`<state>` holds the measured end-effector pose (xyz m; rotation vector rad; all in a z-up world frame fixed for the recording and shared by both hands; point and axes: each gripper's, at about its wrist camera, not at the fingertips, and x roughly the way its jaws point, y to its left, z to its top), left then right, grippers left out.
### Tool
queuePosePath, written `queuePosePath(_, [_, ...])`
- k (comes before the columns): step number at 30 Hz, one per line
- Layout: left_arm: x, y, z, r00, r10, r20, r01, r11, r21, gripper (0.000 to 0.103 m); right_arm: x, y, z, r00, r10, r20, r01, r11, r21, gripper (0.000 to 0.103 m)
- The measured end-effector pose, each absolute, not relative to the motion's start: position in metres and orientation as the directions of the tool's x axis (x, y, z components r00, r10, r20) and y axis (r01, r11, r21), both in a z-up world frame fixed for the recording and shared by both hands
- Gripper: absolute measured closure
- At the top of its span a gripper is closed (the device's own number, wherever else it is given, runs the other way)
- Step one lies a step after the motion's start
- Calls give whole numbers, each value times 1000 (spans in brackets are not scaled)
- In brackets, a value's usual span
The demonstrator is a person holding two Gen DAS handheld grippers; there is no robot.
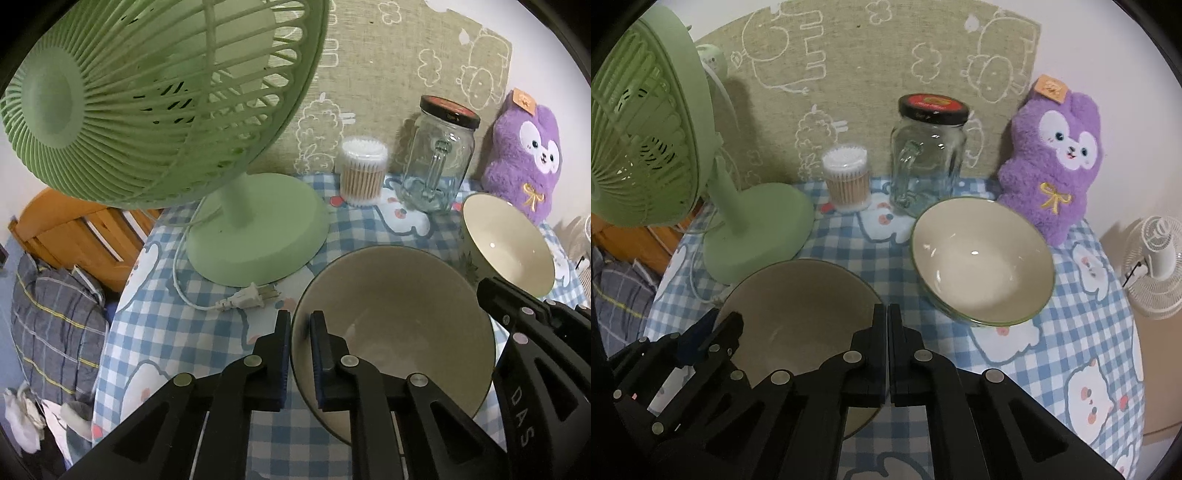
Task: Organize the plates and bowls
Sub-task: 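Close both grippers on the rim of the wide cream bowl, then lift the wide cream bowl off the cloth with both grippers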
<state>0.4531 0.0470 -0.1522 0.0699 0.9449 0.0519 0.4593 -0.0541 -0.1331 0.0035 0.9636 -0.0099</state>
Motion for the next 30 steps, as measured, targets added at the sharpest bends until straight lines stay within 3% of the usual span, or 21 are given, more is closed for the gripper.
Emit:
queuePosePath(4, [453,47,-155,576,88,-813,-18,995,95,92,462,-52,-137,556,-32,-831,11,999,-31,94])
queuePosePath(8, [454,46,-159,568,80,-819,-7,996,93,83,464,-57,-144,535,-32,-844,27,999,-21,63])
queuePosePath(14, [456,43,-166,568,91,-818,-6,994,106,80,467,-57,-153,524,-7,-852,13,1000,0,65])
queuePosePath(19, [461,47,-176,539,86,-838,-14,995,94,84,470,-54,-160,501,31,-865,-12,1000,29,87])
queuePosePath(30, [456,48,-169,537,72,-841,-19,997,73,86,466,-54,-148,508,32,-861,-11,999,31,87])
